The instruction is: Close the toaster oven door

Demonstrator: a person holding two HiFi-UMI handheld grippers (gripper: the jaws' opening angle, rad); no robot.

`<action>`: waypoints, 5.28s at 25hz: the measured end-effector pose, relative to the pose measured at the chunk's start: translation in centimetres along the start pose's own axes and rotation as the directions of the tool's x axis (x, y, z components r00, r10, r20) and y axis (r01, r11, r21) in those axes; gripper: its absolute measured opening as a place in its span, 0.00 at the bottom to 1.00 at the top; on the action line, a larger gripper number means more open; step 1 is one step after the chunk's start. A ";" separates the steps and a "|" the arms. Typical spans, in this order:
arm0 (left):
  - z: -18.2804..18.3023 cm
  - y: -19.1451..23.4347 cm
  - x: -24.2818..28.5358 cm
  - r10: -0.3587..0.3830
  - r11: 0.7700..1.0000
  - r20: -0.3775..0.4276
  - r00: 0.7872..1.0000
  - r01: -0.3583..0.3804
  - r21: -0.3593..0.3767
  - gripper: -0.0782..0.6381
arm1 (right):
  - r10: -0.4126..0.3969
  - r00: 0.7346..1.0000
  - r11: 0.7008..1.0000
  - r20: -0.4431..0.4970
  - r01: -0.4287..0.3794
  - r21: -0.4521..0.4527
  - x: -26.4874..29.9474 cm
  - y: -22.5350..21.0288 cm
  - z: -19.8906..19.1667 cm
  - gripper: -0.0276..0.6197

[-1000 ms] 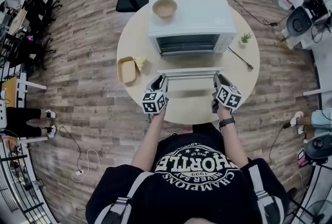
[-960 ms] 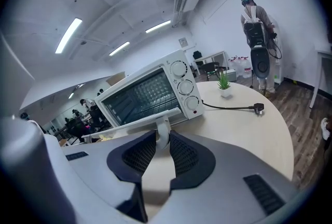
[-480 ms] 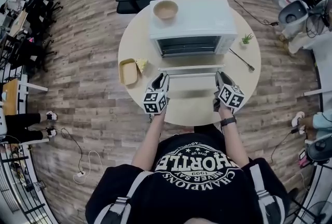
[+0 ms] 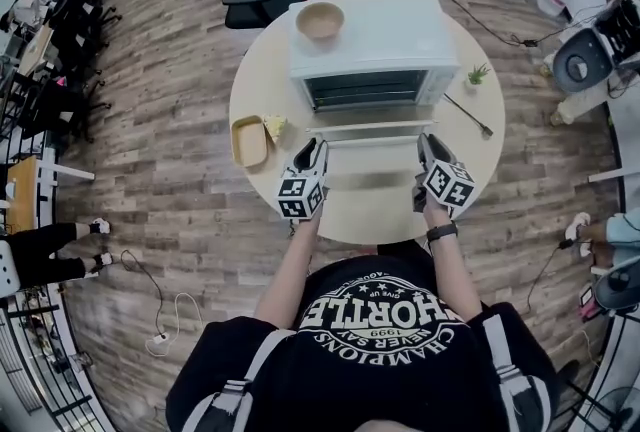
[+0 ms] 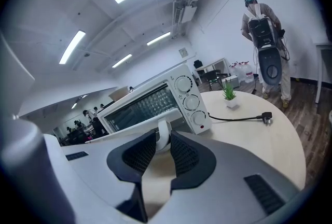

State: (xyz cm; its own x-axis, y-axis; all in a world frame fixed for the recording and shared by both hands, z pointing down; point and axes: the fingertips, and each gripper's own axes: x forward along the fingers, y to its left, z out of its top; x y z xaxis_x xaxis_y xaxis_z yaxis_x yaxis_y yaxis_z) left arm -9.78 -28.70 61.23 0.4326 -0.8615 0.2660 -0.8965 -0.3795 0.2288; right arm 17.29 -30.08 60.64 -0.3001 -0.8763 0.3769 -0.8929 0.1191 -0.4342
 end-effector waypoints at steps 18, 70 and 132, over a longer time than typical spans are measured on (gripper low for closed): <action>2.7 0.7 0.9 0.025 0.999 0.118 0.993 -0.029 0.025 0.25 | 0.068 0.989 0.998 0.132 -0.069 0.000 1.1 1.0 2.7 0.20; 8.2 2.5 4.6 0.099 0.985 0.287 0.953 -0.135 0.109 0.25 | 0.219 0.939 0.954 0.266 -0.149 -0.259 5.0 2.6 8.4 0.22; 11.2 2.4 3.5 0.036 0.984 0.220 0.975 -0.073 0.160 0.20 | 0.180 0.967 0.947 0.182 -0.121 -0.297 4.1 4.4 9.3 0.19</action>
State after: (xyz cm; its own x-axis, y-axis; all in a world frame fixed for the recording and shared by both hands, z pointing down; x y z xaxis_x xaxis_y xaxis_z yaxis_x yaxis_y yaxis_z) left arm -11.49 -36.43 52.19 0.3680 -0.9278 0.0614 -0.9293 -0.3649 0.0564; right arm 15.24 -37.51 52.69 -0.3901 -0.9104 0.1375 -0.9092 0.3574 -0.2134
